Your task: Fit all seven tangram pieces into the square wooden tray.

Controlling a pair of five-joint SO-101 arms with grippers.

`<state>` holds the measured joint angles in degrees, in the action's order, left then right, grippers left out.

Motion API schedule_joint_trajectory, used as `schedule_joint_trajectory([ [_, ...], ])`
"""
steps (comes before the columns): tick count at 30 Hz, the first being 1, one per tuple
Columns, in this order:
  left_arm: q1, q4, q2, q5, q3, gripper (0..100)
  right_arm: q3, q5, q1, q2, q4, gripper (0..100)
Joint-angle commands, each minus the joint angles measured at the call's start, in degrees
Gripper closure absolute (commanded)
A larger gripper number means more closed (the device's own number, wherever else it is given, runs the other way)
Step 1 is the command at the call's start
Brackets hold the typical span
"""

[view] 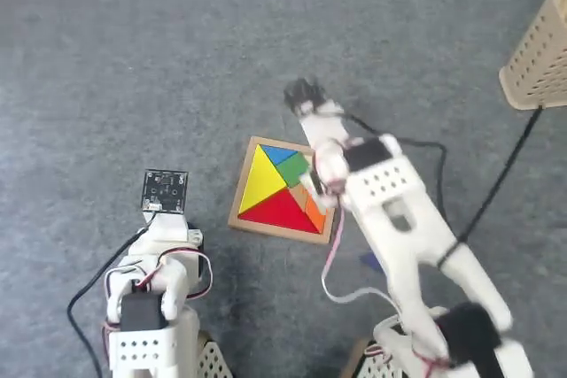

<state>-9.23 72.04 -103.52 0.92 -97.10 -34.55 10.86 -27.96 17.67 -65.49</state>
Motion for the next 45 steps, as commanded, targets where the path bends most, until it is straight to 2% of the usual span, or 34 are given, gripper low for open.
schedule_joint_trajectory([
  [1,0.3,0.4,-1.1,0.2,0.6,98,-7.6,4.4,0.8,10.1,-3.6,99.3],
  [5,0.3,0.4,-1.1,0.2,0.6,98,-13.4,14.6,0.9,16.1,-11.3,99.2],
  [8,0.3,0.4,-1.1,0.2,0.6,98,-14.8,18.1,1.6,17.2,-17.5,98.8],
  [11,0.3,0.4,-1.1,0.2,0.6,98,-14.8,21.9,8.6,17.2,-17.9,92.0],
  [14,0.3,0.4,-1.1,0.2,0.6,98,-16.2,29.7,17.2,17.3,-17.9,83.8],
  [16,0.3,0.4,-1.1,0.2,0.6,98,-18.7,36.9,20.8,17.3,-17.5,81.6],
  [18,0.3,0.4,-1.1,0.2,0.6,98,-21.6,40.6,22.3,17.4,-15.6,81.2],
  [23,0.3,0.4,-1.1,0.2,0.6,98,-25.7,40.9,22.7,17.3,-7.7,80.8],
  [26,0.3,0.4,-1.1,0.2,0.6,98,-28.0,40.4,22.9,17.3,-3.0,75.7],
  [34,0.3,0.4,-1.1,0.2,0.6,98,-30.6,41.0,22.5,17.3,2.0,73.1],
  [39,0.3,0.4,-1.1,0.2,0.6,98,-30.6,36.3,22.5,17.2,6.2,73.1],
  [45,0.3,0.4,-1.1,0.2,0.6,98,-30.2,26.1,19.8,17.2,11.6,73.1],
])
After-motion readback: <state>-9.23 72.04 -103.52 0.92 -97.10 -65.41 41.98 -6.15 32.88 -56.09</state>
